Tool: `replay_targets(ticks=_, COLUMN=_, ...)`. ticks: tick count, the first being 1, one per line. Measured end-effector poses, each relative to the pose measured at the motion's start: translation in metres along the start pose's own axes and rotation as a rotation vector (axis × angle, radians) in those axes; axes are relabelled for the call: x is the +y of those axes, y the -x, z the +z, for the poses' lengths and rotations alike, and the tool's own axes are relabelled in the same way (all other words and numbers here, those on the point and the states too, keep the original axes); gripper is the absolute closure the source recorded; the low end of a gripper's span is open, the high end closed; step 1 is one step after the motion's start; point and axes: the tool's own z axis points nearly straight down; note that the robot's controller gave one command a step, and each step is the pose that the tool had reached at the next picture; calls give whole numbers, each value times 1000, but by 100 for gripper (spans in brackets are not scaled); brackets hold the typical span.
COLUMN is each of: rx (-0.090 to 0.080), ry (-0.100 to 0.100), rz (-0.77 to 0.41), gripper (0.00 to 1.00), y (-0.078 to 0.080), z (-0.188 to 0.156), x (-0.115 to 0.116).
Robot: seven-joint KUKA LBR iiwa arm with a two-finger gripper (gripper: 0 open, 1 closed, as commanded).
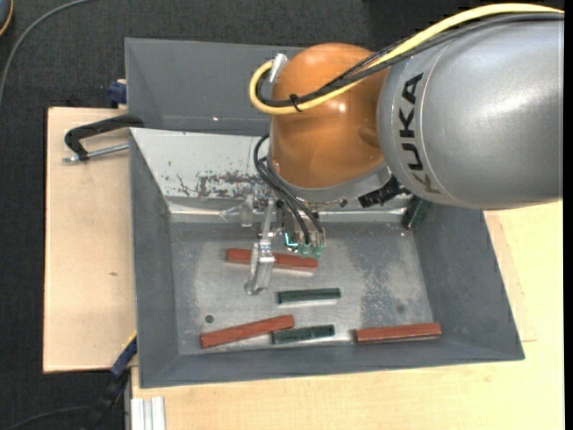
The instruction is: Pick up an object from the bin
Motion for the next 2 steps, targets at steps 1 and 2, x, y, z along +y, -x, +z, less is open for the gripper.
replay_targets(ticks=1, rx=-4, ry=1, rz=89, gripper=0, y=27, z=166, x=-5)
replay_targets(ticks=2, rx=-16, ry=-2, rz=116, gripper=0, y=74, z=161, x=-96)
